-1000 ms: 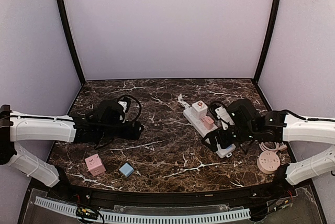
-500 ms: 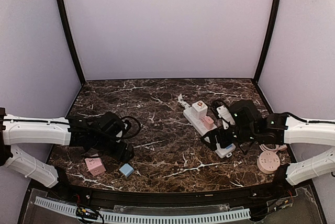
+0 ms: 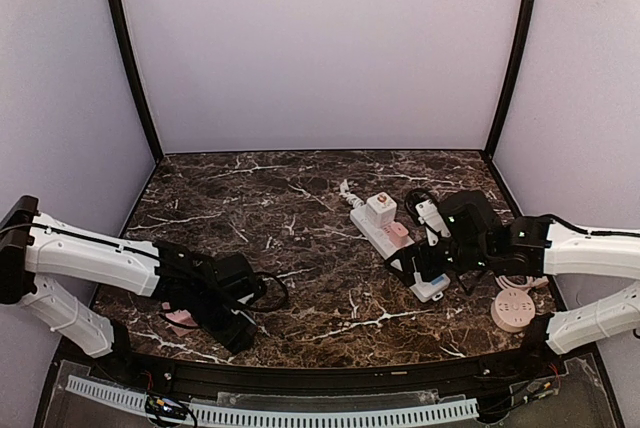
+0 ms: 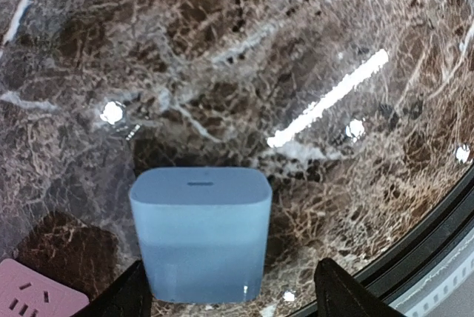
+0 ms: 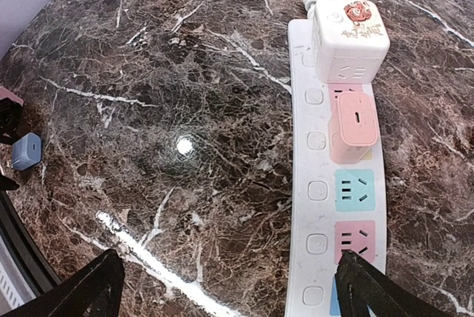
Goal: Insert the plug
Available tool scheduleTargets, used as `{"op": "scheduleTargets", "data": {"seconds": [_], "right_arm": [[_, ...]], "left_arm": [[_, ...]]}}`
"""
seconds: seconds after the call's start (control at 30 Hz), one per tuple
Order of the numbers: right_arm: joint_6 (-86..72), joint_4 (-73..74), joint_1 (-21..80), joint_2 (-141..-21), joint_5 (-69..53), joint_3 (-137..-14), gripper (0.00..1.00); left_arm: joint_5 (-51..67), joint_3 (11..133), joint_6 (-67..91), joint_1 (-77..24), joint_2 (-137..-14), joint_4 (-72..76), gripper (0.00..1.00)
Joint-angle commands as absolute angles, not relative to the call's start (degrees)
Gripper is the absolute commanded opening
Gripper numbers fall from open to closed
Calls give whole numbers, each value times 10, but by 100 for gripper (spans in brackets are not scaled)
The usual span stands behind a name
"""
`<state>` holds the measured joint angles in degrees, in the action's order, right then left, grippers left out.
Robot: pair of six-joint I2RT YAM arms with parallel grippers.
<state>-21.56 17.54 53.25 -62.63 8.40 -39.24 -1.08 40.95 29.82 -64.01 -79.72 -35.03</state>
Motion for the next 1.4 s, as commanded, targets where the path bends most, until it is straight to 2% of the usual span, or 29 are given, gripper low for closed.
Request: {"op": "scheduleTargets", "data": {"seconds": [0.0, 0.5, 0.57, 0.67, 0.93, 1.03, 1.23, 1.37], "right_arm": [[-217, 170, 537, -621, 93, -391, 99], [-218, 168, 537, -624, 88, -386, 99], [-219, 169, 537, -625, 88, -387, 99], [-219, 169, 537, -622, 90, -387, 99], [-233, 170, 537, -601, 98, -386, 98], [-238, 170, 537, -588, 104, -385, 99], [-254, 171, 537, -550, 112, -380, 99], [-282, 173, 537, -520, 119, -376, 99]], "left_arm": [[-18, 425, 301, -653, -805, -387, 73], [-85, 427, 277, -655, -837, -353, 53], [-81, 428, 272, -655, -844, -346, 48], [-70, 426, 262, -655, -843, -321, 34], [-90, 470, 242, -655, -810, -276, 18], [-88, 495, 238, -655, -830, -226, 2], [-87, 554, 232, -655, -888, -117, 1], [-89, 564, 213, -655, -923, 17, 1]]}}
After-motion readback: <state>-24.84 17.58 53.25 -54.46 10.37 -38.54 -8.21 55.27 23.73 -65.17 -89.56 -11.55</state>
